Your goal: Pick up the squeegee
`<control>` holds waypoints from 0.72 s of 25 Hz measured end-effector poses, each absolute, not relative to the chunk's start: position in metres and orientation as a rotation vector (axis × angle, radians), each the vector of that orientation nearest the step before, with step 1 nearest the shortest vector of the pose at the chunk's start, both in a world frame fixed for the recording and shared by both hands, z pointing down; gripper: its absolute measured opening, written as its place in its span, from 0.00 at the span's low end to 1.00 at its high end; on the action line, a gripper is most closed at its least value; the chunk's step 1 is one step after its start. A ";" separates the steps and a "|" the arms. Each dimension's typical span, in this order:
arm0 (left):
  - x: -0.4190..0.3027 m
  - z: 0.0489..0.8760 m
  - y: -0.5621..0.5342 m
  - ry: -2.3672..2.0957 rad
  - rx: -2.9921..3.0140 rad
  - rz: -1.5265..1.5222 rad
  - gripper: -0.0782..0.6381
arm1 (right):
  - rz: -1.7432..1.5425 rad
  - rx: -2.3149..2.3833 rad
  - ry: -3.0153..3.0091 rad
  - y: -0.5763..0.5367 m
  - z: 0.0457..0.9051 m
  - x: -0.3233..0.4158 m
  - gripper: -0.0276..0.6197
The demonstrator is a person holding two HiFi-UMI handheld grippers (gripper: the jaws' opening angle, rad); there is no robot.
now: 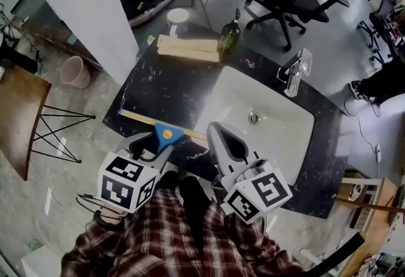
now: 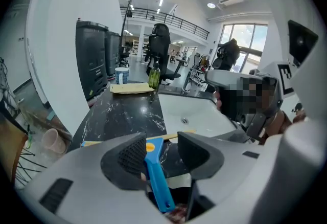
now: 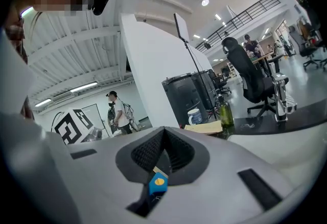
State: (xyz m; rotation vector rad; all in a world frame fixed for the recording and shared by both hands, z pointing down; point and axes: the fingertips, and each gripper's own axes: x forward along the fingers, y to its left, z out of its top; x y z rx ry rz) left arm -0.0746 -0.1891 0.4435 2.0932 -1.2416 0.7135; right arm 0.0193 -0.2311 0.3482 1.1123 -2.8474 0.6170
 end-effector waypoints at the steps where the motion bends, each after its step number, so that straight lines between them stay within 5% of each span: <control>1: -0.074 0.449 -0.188 -1.235 2.069 0.736 0.36 | 0.632 1.110 -2.849 -0.230 0.350 0.021 0.06; 18: -0.081 0.532 -0.174 -1.177 1.722 0.924 0.36 | 0.807 0.994 -2.865 -0.237 0.383 0.040 0.06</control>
